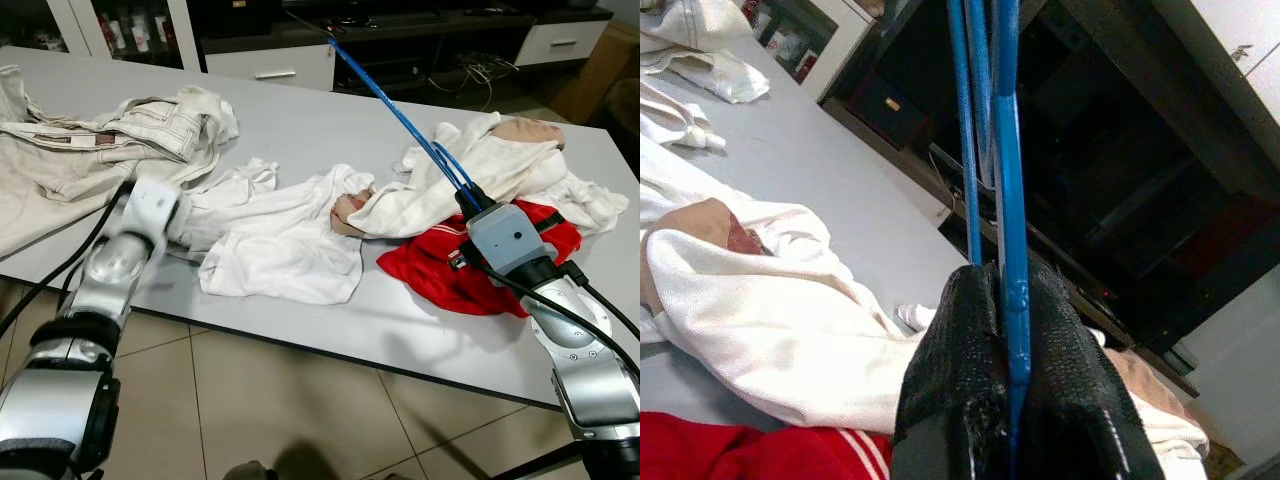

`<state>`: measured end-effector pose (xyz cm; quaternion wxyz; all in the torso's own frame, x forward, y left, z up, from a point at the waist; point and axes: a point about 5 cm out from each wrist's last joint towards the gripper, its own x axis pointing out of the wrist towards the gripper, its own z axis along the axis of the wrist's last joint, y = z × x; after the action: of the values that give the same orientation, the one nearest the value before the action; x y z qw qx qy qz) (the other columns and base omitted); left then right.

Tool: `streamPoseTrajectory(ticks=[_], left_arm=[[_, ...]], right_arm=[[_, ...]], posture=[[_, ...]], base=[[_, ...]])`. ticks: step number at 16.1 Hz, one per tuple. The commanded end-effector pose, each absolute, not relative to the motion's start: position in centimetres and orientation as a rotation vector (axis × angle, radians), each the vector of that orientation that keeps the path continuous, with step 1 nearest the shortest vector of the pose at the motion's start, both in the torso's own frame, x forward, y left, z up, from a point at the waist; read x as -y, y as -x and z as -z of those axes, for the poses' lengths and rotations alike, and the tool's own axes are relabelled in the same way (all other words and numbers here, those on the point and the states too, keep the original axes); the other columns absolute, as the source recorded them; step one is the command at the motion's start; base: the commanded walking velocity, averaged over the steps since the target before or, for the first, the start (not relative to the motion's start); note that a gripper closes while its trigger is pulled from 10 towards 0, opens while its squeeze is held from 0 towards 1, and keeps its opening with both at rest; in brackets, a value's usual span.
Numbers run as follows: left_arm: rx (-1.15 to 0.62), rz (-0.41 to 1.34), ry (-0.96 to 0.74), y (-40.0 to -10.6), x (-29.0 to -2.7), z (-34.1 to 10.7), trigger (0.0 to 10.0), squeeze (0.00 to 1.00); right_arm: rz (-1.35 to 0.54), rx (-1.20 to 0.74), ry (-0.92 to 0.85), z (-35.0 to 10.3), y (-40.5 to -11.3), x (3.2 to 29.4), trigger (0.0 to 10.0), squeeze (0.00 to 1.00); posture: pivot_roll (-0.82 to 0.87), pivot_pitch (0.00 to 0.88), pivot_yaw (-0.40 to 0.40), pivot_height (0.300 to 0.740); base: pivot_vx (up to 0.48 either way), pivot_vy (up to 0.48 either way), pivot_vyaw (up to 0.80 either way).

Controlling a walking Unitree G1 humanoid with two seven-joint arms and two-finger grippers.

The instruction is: Hang hanger

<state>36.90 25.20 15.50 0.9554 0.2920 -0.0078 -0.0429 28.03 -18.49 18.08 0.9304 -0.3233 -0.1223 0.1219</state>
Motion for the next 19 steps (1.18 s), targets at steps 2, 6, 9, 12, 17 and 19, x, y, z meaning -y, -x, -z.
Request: streamPoseTrajectory(ticks=[2, 6, 9, 12, 17, 19], left_arm=[[0.186, 0.030, -0.649, -37.6, -25.0, -18.9, 10.0, 0.00], [0.253, 0.021, -0.513, -37.9, -25.1, -20.7, 10.0, 0.00], [0.116, 0.298, -0.515, -37.7, -21.5, -16.8, 10.0, 0.00], [-0.028, 0.597, -0.452, -36.5, -17.4, -12.7, 10.0, 0.00], [-0.235, 0.811, -0.508, -34.7, -16.0, -9.1, 10.0, 0.00], [-0.361, 0.867, -0.549, -33.8, -16.6, -7.5, 10.0, 0.00]], right_arm=[[-0.245, 0.263, 0.671, -18.3, -28.0, 18.5, 10.0, 0.00], [-0.243, 0.261, 0.671, -18.3, -28.2, 18.5, 10.0, 0.00], [-0.250, 0.270, 0.664, -18.3, -28.5, 18.1, 10.0, 0.00], [-0.250, 0.275, 0.658, -18.3, -28.5, 17.8, 10.0, 0.00], [-0.238, 0.270, 0.660, -18.3, -28.3, 18.1, 10.0, 0.00], [-0.235, 0.269, 0.660, -18.2, -28.3, 18.2, 10.0, 0.00]], posture=[[-0.02, 0.007, 0.002, 0.723], [-0.01, 0.002, -0.003, 0.723], [-0.01, 0.000, -0.001, 0.723], [-0.01, 0.000, 0.004, 0.723], [-0.02, 0.001, 0.010, 0.723], [-0.01, 0.000, 0.010, 0.723]], base=[[0.000, 0.000, 0.00], [0.000, 0.000, 0.00], [0.000, 0.000, 0.00], [0.000, 0.000, 0.00], [0.000, 0.000, 0.00], [0.000, 0.000, 0.00]])
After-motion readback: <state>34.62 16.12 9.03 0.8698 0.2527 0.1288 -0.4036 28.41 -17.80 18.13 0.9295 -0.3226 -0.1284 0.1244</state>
